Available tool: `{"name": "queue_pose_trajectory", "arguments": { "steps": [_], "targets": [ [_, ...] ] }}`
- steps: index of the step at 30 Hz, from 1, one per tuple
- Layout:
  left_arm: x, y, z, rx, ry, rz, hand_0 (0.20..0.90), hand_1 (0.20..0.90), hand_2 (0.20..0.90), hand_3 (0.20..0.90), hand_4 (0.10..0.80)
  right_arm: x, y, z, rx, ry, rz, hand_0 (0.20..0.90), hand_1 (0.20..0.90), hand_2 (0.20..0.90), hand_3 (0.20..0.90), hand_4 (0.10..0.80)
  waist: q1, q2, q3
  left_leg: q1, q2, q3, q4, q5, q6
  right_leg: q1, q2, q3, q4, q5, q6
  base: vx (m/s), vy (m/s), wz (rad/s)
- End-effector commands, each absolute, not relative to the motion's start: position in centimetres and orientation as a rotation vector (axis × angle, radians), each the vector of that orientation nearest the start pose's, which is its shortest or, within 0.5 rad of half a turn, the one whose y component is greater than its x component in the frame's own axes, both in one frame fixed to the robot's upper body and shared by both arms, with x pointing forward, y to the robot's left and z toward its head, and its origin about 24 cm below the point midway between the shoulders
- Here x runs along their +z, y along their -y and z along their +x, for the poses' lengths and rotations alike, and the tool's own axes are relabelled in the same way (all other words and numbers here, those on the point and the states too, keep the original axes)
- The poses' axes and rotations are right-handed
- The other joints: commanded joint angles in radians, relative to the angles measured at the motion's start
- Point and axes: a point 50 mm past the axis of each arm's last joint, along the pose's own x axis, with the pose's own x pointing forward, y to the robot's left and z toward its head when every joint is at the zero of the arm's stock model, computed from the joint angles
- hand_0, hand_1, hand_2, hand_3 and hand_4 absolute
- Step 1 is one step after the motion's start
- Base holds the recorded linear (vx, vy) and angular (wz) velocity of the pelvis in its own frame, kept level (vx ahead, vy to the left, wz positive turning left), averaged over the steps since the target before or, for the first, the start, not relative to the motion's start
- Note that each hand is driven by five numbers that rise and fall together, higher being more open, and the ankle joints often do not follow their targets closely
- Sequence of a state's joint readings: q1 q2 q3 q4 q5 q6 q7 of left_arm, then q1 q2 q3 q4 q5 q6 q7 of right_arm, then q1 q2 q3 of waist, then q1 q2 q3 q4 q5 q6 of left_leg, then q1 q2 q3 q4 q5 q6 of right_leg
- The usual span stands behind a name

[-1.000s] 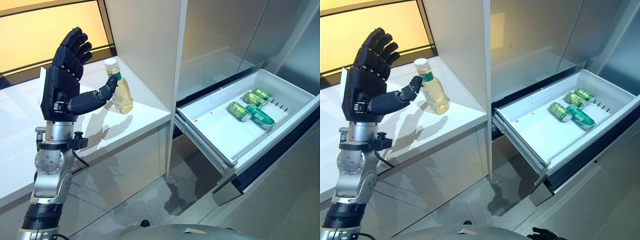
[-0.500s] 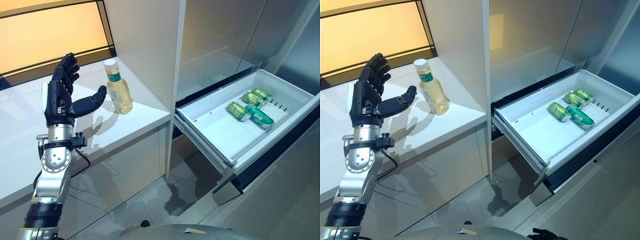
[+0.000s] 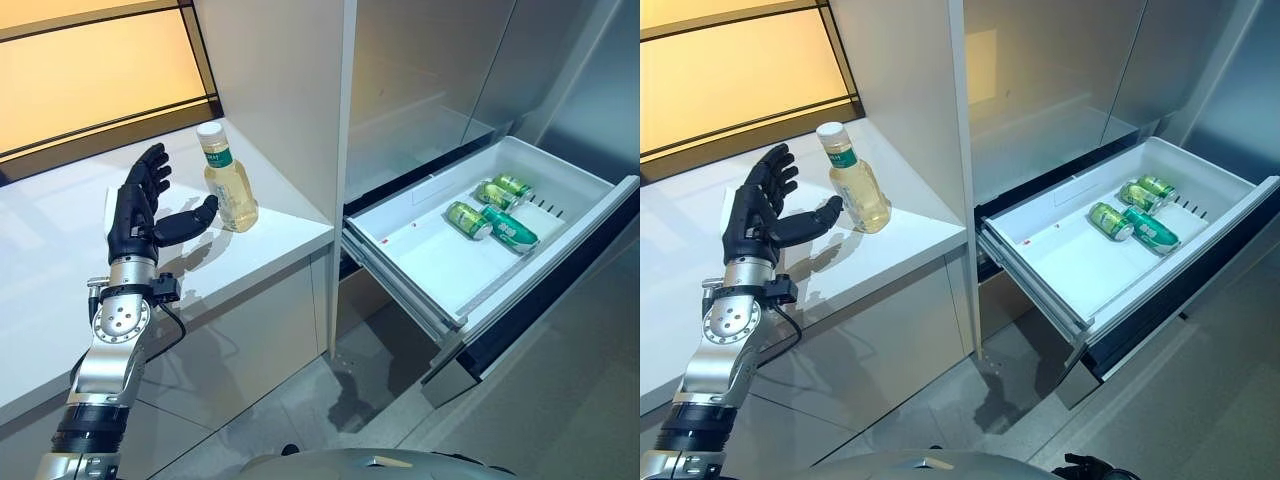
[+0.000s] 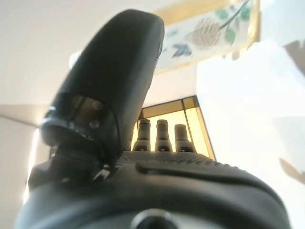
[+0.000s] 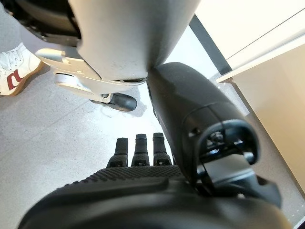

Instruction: Put drinks into fridge and close the fridge

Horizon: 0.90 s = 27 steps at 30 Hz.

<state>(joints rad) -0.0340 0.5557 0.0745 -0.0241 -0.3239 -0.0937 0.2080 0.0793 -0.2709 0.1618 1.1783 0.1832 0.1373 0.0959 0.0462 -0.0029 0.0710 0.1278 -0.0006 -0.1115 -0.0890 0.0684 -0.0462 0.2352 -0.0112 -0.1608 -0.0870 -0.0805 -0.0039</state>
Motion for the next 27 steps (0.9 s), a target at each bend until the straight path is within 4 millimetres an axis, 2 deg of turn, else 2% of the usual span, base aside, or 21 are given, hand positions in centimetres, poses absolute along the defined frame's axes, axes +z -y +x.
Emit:
{"name": "queue_pose_trajectory", "arguments": {
  "steps": [1, 20, 27],
  "targets": [
    [16.6, -26.9, 27.5, 0.27, 0.456, 0.181, 0.9, 0.9, 0.9, 0.9, 0.8, -16.6, 23.2, 6.0, -0.017, -1.396, -0.083, 0.9, 0.9, 0.9, 0.9, 0.8, -0.008, 0.002, -0.02, 0.02, -0.07, 0.003, 0.003, -0.097, 0.074, -0.087, 0.001, 0.061, 0.031, 0.068, 0.049, 0.0, 0.0, 0.0],
    [15.5, -27.2, 29.2, 0.307, 0.372, 0.113, 0.9, 0.9, 0.9, 0.9, 0.8, -16.7, 23.2, 6.0, -0.003, -1.413, -0.101, 0.9, 0.9, 0.9, 0.9, 0.8, -0.029, 0.008, -0.026, 0.029, -0.068, 0.016, 0.003, -0.098, 0.074, -0.086, 0.001, 0.072, 0.034, 0.069, 0.052, 0.002, 0.0, 0.0],
    [15.5, -27.7, 29.8, 0.36, 0.343, 0.148, 0.9, 0.9, 0.9, 0.9, 0.8, -16.7, 23.3, 6.0, 0.005, -1.419, -0.111, 0.9, 0.9, 0.9, 0.9, 0.8, -0.039, 0.009, -0.03, 0.031, -0.068, 0.022, 0.004, -0.099, 0.074, -0.086, 0.002, 0.078, 0.035, 0.07, 0.053, 0.0, 0.0, 0.0]
  ]
}}
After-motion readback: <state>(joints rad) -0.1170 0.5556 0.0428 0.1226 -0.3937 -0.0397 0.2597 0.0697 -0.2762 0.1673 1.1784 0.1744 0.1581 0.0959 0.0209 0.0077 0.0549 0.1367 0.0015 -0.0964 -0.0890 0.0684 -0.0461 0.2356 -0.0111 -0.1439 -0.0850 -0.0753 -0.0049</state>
